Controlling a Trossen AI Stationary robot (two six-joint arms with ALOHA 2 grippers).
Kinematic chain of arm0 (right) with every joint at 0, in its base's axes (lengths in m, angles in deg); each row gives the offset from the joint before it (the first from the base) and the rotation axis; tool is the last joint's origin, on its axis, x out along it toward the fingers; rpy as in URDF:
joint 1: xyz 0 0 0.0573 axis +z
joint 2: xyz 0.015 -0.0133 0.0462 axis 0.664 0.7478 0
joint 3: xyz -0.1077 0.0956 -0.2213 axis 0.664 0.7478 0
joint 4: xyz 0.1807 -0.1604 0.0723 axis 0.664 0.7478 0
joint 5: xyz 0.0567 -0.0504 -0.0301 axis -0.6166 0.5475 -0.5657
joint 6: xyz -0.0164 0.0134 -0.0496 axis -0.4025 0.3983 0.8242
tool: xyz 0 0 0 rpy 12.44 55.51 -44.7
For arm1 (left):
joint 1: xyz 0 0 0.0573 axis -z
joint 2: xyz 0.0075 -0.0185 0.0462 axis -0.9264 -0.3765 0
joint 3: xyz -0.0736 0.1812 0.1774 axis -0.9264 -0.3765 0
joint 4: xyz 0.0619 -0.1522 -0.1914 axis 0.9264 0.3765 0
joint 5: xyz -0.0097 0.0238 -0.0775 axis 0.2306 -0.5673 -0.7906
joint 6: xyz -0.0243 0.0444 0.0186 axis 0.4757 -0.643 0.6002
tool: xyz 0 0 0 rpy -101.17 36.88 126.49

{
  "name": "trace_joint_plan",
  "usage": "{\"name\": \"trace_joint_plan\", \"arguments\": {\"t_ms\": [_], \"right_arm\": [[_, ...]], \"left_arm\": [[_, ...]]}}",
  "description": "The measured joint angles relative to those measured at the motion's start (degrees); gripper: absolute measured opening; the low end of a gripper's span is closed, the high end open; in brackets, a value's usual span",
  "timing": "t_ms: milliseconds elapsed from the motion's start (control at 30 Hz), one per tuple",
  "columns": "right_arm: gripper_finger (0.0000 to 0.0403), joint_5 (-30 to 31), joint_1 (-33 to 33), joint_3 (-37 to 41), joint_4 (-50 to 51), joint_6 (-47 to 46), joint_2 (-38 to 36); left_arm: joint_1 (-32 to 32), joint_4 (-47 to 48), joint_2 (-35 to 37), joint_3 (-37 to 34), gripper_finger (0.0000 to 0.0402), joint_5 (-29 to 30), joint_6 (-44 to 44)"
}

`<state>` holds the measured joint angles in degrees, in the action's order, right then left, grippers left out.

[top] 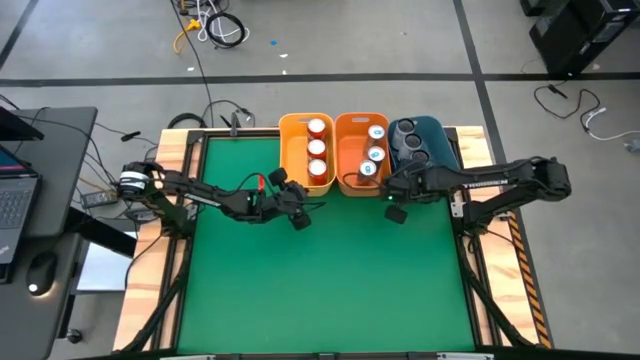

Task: Sort soda cans
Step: Adjust the blue bin

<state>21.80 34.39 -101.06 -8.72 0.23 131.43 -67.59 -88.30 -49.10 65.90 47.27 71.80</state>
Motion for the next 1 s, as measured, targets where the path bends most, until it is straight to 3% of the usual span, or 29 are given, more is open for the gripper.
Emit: {"name": "trace_joint_plan", "arguments": {"t_ms": [167,400,667,800,1000], "right_arm": [[0.0,0.1,-0.1,-3.1,6.4,-0.9,-3.3],[0.0,-4.4,2.5,-4.2,22.2,-2.8,-6.6],[0.0005,-6.1,4.3,-4.3,27.0,-2.3,-10.8],[0.0031,-6.6,4.3,-4.3,26.9,-1.3,-11.8],[0.0107,-6.5,4.3,-4.3,26.8,1.1,-12.3]], "left_arm": [[-0.1,0.4,0.0,0.0,0.0001,-0.1,-0.1],[-0.1,1.2,0.0,0.0,0.0001,-0.1,0.2],[0.0,1.2,0.0,0.0,0.0001,-1.1,0.3],[0.0,1.3,0.0,0.0,0.0001,-1.3,0.3],[0.1,1.4,0.0,0.0,0.0001,-1.5,0.3]]}}
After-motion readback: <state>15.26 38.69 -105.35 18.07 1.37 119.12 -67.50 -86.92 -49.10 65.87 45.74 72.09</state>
